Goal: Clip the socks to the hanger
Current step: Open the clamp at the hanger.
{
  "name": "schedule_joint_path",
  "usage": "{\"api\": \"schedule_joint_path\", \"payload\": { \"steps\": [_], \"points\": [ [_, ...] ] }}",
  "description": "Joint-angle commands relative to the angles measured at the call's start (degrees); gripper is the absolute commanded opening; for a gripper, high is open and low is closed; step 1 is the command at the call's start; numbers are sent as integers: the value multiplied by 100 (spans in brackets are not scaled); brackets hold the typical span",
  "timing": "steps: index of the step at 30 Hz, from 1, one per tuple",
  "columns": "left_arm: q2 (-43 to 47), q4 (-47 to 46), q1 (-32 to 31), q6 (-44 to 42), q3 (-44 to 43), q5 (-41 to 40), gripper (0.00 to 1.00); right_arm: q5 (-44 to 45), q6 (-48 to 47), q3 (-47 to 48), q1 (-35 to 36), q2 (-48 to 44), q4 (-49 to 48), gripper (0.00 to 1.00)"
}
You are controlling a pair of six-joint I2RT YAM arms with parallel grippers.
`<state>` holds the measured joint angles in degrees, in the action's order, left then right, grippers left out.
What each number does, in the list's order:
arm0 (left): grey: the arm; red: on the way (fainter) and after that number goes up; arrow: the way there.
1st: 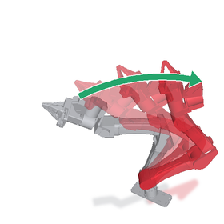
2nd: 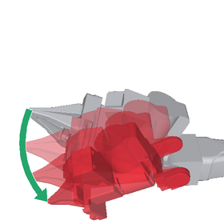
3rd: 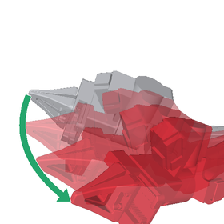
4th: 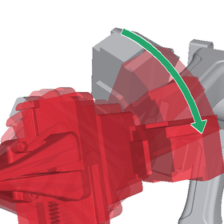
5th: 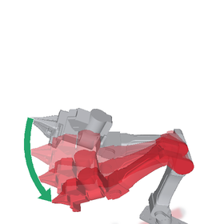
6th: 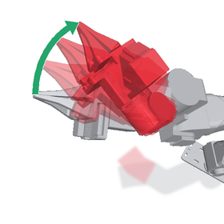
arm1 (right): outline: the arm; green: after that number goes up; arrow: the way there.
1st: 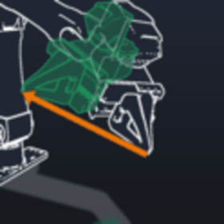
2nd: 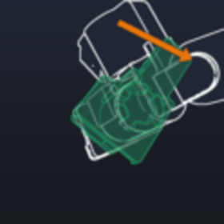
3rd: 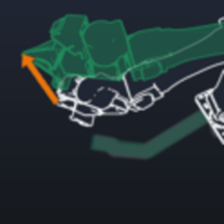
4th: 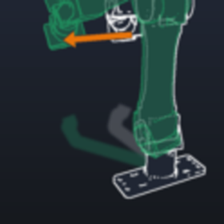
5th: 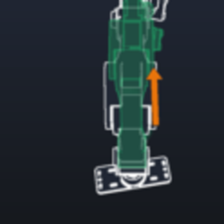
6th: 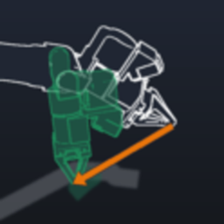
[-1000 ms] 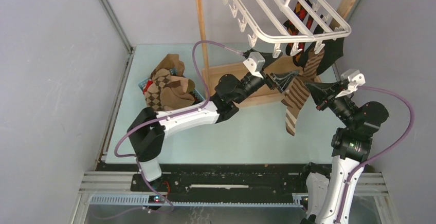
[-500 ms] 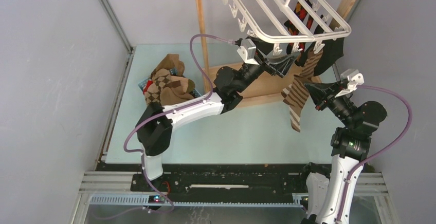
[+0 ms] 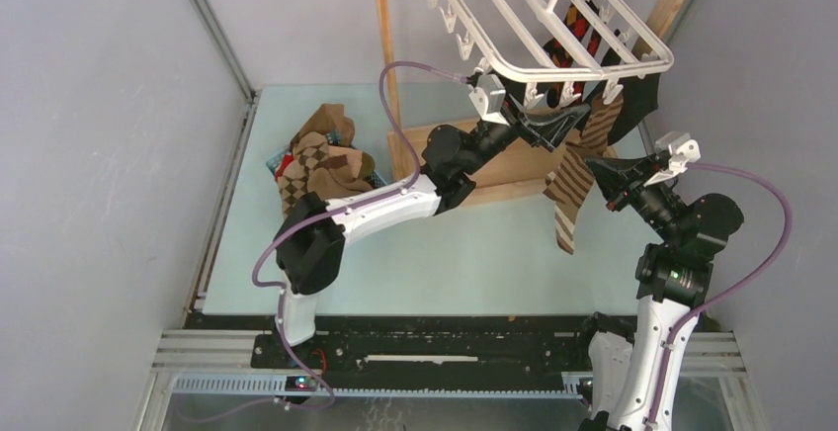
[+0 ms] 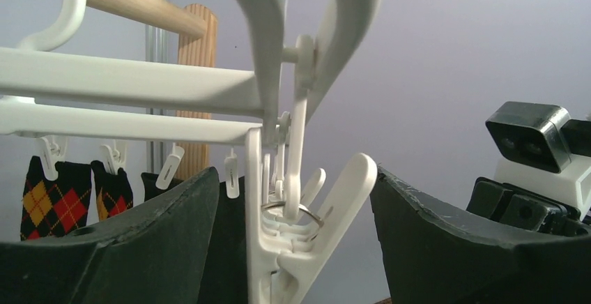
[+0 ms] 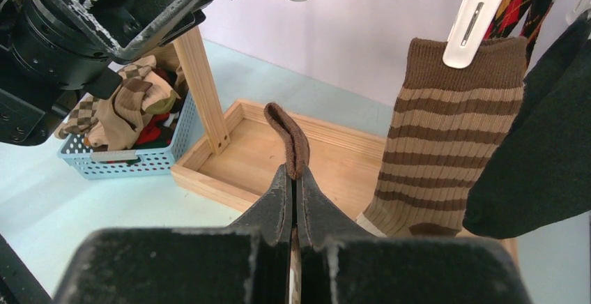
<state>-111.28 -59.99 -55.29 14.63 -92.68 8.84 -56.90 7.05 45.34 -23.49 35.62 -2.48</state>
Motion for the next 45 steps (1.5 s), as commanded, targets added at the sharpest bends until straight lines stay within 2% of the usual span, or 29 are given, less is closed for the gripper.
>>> {"api": "schedule_joint_path", "payload": {
  "steps": [1,12,26,30,38,45],
  "points": [
    [-51,-48,44,40,-487,78,82,49,148,-25,28,12,-227,0],
    [-147,64,62,83,-697,125,74,39,174,-25,28,19,-227,0],
    [-219,213,69,92,-760,187,75,50,217,-25,37,26,-279,0],
    [-268,263,79,137,-883,254,69,52,216,-25,39,19,-266,0],
    [-286,341,84,145,-922,225,65,48,227,-25,37,16,-262,0],
    [-239,308,88,25,-742,327,81,48,201,-25,42,9,-256,0]
  ]
}}
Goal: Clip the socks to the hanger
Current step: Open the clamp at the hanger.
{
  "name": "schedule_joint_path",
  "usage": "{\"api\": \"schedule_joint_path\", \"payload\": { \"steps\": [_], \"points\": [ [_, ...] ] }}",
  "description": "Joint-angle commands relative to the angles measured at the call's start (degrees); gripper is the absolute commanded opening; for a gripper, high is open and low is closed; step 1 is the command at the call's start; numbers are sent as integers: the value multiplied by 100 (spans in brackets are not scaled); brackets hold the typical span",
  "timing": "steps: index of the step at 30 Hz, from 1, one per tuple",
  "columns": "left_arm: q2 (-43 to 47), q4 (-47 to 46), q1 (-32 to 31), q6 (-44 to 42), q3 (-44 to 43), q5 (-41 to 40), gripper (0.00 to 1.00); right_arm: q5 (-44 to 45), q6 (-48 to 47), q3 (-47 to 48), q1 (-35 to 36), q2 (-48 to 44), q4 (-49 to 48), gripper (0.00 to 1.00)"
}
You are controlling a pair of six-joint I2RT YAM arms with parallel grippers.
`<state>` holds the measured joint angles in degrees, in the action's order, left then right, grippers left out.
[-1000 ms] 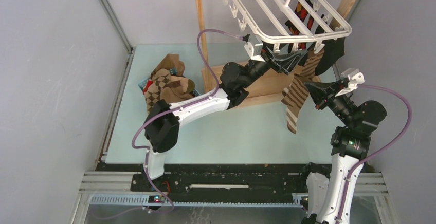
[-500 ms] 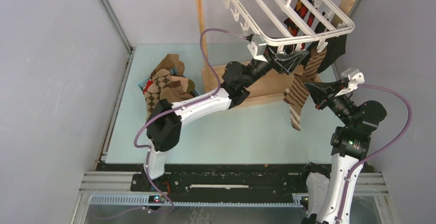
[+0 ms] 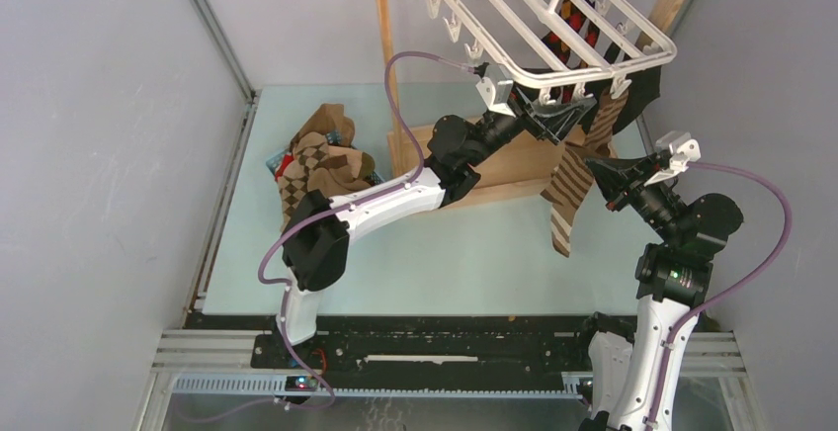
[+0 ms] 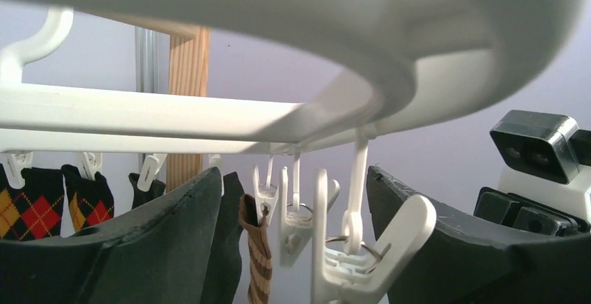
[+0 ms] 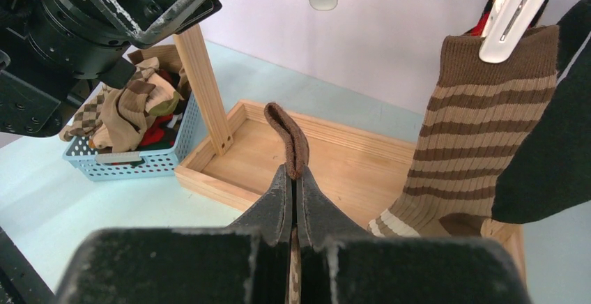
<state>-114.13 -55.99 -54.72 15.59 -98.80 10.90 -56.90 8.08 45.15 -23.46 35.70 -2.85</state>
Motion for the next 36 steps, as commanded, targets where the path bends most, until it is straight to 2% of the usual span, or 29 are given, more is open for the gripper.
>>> {"api": "schedule_joint_path", "payload": {
  "steps": [1,20,36],
  "points": [
    [52,-104,25,-127,-73,132,82,48,93,-6,43,0,-206,0],
    [-37,150,18,-613,-89,197,82,39,54,-33,61,-35,-128,0],
    [-132,84,-12,-487,-187,234,82,112,-109,-59,70,-47,21,0]
  ]
}}
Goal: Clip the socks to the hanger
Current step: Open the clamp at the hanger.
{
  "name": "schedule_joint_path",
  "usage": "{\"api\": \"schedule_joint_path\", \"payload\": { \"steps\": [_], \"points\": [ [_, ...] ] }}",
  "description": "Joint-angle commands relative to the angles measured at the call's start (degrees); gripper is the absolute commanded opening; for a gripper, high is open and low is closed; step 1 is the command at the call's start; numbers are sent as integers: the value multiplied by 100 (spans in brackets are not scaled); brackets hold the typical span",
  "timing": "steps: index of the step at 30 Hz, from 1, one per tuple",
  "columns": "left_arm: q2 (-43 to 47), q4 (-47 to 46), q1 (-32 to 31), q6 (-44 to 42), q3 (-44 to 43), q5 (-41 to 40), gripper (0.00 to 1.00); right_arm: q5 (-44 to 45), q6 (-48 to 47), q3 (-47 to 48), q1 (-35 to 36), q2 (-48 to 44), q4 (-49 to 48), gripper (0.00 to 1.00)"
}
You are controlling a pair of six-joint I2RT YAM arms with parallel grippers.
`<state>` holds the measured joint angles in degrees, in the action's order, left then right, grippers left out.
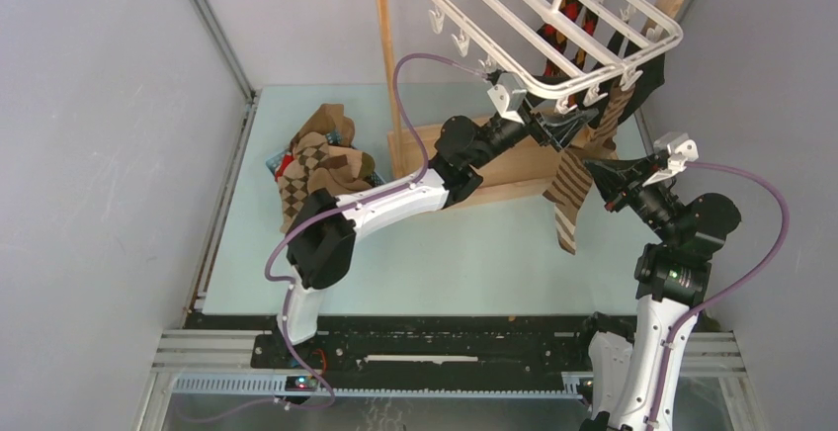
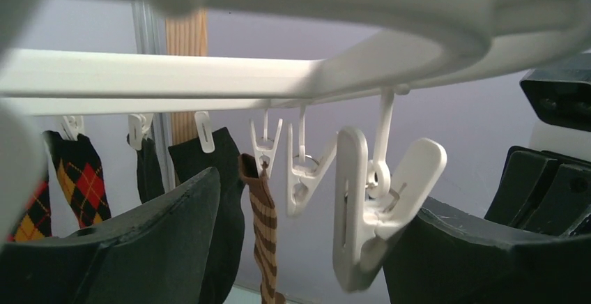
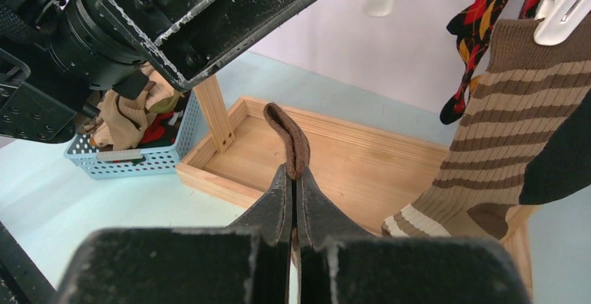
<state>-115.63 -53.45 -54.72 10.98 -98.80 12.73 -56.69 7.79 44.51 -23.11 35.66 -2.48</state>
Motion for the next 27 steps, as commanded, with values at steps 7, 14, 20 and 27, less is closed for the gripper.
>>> {"api": "schedule_joint_path", "payload": {
  "steps": [7,14,20,27],
  "points": [
    [349,-619,-12,-144,546,-56,94,81,-198,-4,35,-67,110,0],
    [637,-783,-12,-223,987,-10,94,46,-269,4,61,-72,160,0],
    [828,-838,-25,-261,1246,-63,94,39,-366,4,70,-105,222,0],
    [785,-1070,-213,-425,1213,-591,97,195,-768,4,53,-136,535,0]
  ]
}}
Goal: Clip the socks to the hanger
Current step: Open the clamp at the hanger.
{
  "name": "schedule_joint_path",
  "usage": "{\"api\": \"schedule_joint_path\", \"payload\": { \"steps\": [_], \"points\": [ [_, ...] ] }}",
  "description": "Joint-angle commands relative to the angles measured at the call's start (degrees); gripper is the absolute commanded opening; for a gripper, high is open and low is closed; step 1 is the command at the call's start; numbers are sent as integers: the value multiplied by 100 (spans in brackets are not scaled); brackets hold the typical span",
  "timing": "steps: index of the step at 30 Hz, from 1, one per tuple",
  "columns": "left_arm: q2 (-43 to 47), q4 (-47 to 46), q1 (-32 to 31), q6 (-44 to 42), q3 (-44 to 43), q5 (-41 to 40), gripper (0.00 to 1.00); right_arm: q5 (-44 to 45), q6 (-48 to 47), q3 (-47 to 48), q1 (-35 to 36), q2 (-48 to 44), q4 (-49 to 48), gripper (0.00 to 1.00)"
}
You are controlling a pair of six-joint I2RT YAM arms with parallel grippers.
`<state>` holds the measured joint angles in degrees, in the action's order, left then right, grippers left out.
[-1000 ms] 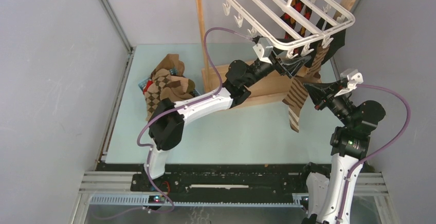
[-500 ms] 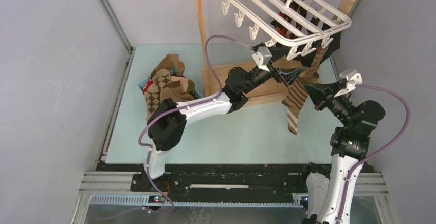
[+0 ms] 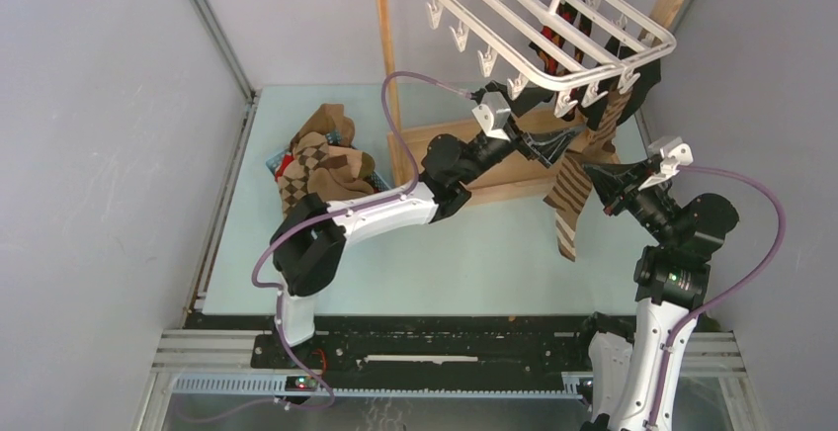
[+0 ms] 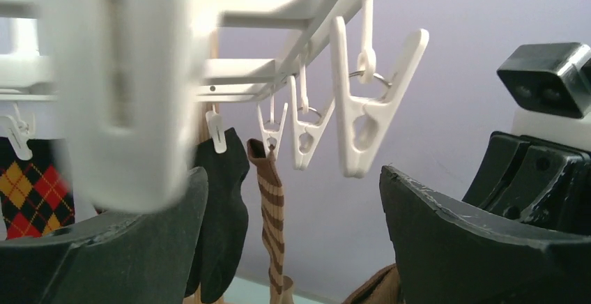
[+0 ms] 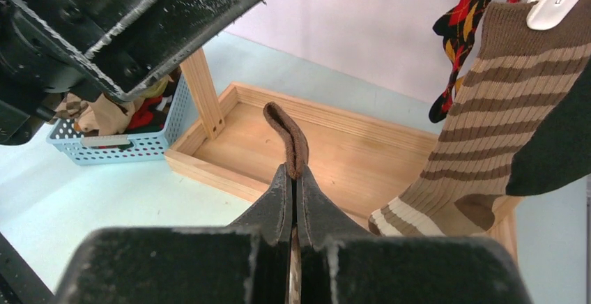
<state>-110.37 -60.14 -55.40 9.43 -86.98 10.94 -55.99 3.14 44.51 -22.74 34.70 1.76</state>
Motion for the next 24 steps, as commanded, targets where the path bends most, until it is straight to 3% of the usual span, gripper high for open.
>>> {"api": "schedule_joint_path", "payload": {
  "steps": [1,10,24],
  "points": [
    [214,-436,-167,-268,-7,-536,98,148,-305,0,20,-41,120,0],
    [-279,-534,-293,-350,-676,-747,98,450,-740,-102,130,-44,139,0],
    [-892,-206,-410,-653,-1716,-929,95,387,-350,-162,318,-66,11,0]
  ]
}}
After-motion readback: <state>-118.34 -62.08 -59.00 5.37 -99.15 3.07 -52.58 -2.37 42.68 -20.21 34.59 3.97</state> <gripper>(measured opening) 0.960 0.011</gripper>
